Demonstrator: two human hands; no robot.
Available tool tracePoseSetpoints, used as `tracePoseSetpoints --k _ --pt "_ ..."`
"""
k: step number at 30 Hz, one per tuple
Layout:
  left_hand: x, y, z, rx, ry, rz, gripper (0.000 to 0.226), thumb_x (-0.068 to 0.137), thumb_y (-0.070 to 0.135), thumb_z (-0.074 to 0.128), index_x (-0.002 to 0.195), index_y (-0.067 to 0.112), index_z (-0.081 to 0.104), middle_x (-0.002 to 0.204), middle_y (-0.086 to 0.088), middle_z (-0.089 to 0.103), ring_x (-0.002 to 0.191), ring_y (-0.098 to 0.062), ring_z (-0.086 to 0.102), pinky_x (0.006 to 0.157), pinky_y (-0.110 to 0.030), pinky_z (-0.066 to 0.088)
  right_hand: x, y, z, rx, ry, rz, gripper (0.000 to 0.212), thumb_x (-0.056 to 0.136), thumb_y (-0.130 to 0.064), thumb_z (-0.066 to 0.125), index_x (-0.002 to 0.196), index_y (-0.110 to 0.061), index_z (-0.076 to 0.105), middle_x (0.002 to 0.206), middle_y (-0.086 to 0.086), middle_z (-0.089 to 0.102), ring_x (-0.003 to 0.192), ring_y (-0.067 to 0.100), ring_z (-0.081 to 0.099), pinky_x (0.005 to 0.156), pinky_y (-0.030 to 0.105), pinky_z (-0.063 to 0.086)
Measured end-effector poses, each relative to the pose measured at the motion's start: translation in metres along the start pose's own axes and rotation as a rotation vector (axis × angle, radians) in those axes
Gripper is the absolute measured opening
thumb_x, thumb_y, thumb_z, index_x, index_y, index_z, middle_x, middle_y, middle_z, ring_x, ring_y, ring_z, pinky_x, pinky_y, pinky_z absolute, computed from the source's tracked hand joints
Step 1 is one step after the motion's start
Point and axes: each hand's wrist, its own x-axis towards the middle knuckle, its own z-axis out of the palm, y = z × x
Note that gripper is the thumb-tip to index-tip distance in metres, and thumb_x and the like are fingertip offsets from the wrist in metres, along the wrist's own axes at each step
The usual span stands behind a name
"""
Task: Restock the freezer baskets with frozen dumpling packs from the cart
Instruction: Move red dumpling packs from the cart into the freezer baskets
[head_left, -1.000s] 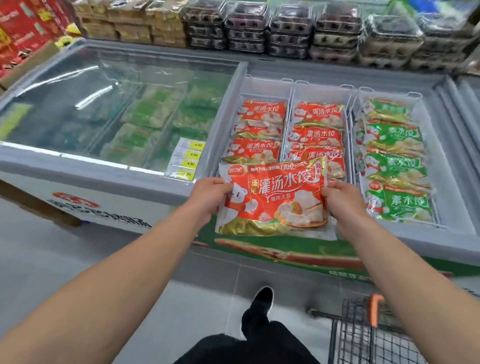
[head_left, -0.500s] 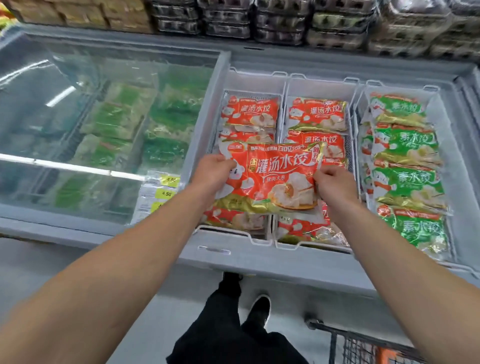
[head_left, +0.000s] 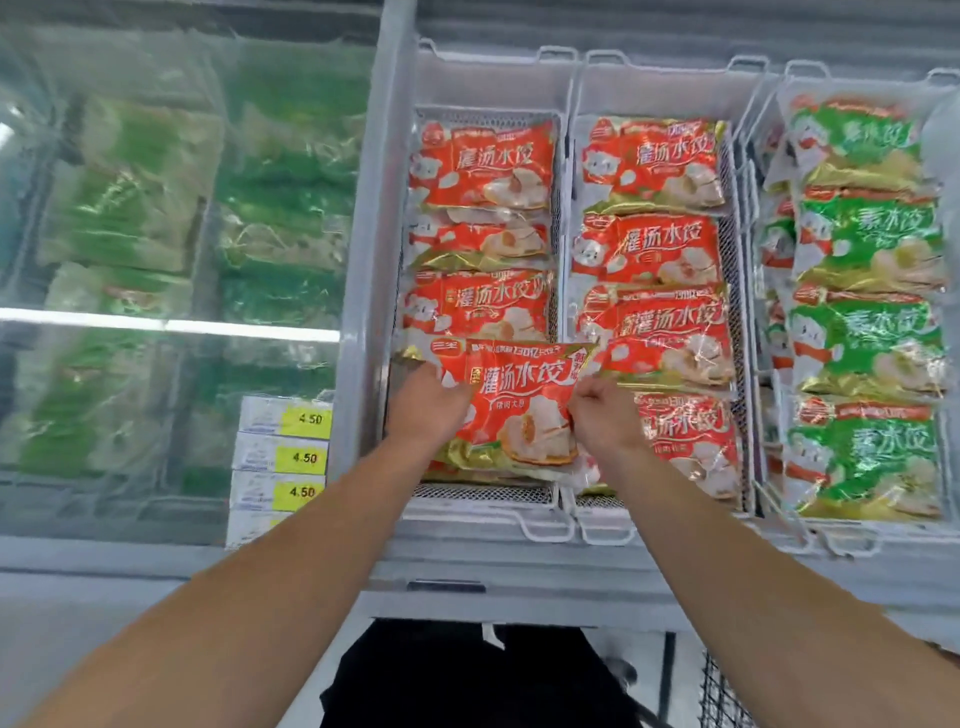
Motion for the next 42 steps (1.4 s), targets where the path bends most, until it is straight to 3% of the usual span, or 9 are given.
tracePoseSetpoints --k 3,7,11,14,18,22,24,30,42 --pt "0.009 -0.014 0.005 0.024 -0.049 -0.019 0.014 0.093 0.018 0.060 0.106 0.021 0.060 0.108 -0.003 0.064 0.104 -0.025 0.060 0.081 -0.025 0.038 0.001 0.001 0.018 -0.046 -0.149 0.036 0.026 0.091 -0.003 0.051 0.078 -0.018 0.068 0.071 -0.004 0.062 0.066 0.014 0.054 0.056 0.025 0.038" --pt "0.013 -0.027 0.005 0.064 -0.098 -0.006 0.026 0.094 0.021 0.063 0.118 0.028 0.057 0.116 0.001 0.066 0.108 -0.022 0.062 0.091 -0.030 0.046 0.003 0.007 0.030 -0.153 -0.361 0.109 0.026 0.089 -0.006 0.059 0.113 -0.011 0.068 0.106 0.004 0.068 0.098 0.021 0.061 0.090 0.037 0.051" --pt "0.012 -0.030 0.008 0.084 -0.075 -0.016 0.030 0.087 0.025 0.064 0.117 0.025 0.062 0.109 0.006 0.068 0.098 -0.018 0.065 0.085 -0.030 0.049 0.000 0.006 0.025 -0.220 -0.421 0.088 0.034 0.089 -0.009 0.062 0.122 -0.015 0.058 0.118 -0.003 0.063 0.107 0.020 0.057 0.090 0.032 0.044" --pt "0.002 -0.025 0.010 0.099 -0.152 -0.018 0.025 0.088 0.025 0.064 0.112 0.027 0.061 0.105 0.003 0.072 0.091 -0.020 0.070 0.089 -0.037 0.055 -0.004 0.005 0.015 -0.279 -0.393 0.020 0.052 0.093 -0.012 0.062 0.142 -0.012 0.045 0.132 0.005 0.054 0.113 0.021 0.049 0.088 0.027 0.035" --pt "-0.018 -0.025 0.011 0.100 -0.147 0.026 0.025 0.082 0.030 0.062 0.107 0.028 0.060 0.108 -0.001 0.071 0.096 -0.025 0.069 0.092 -0.044 0.056 -0.016 0.014 -0.002 -0.369 -0.357 -0.081 0.051 0.096 -0.018 0.058 0.145 -0.013 0.045 0.148 0.008 0.047 0.131 0.026 0.047 0.088 0.025 0.034" --pt "-0.054 -0.024 0.016 0.108 -0.087 0.132 0.042 0.087 0.032 0.064 0.127 0.018 0.062 0.120 0.001 0.065 0.110 -0.022 0.061 0.101 -0.035 0.047 -0.038 0.030 -0.027 -0.465 -0.286 -0.238 0.049 0.097 -0.027 0.058 0.143 -0.011 0.049 0.145 0.008 0.052 0.128 0.027 0.051 0.090 0.026 0.036" --pt "-0.071 -0.029 0.021 0.152 -0.056 0.174 0.038 0.093 0.024 0.063 0.129 0.013 0.060 0.120 -0.001 0.063 0.113 -0.022 0.058 0.095 -0.028 0.042 -0.048 0.039 -0.036 -0.502 -0.257 -0.306 0.048 0.095 -0.028 0.059 0.139 -0.011 0.052 0.142 0.007 0.055 0.124 0.027 0.055 0.090 0.028 0.039" --pt "-0.141 -0.052 0.044 0.225 0.025 0.308 0.048 0.089 0.033 0.064 0.133 0.013 0.060 0.129 -0.006 0.066 0.120 -0.026 0.060 0.099 -0.030 0.044 -0.103 0.076 -0.070 -0.585 -0.190 -0.508 0.046 0.092 -0.025 0.061 0.135 -0.010 0.055 0.137 0.012 0.056 0.122 0.029 0.054 0.095 0.033 0.042" --pt "-0.249 -0.103 0.042 0.314 0.040 0.452 0.055 0.091 0.033 0.063 0.143 0.021 0.051 0.141 -0.002 0.058 0.121 -0.024 0.059 0.102 -0.037 0.048 -0.211 0.131 -0.082 -0.617 -0.070 -0.570 0.050 0.093 -0.026 0.059 0.141 -0.014 0.049 0.144 0.009 0.051 0.129 0.026 0.050 0.106 0.036 0.040"
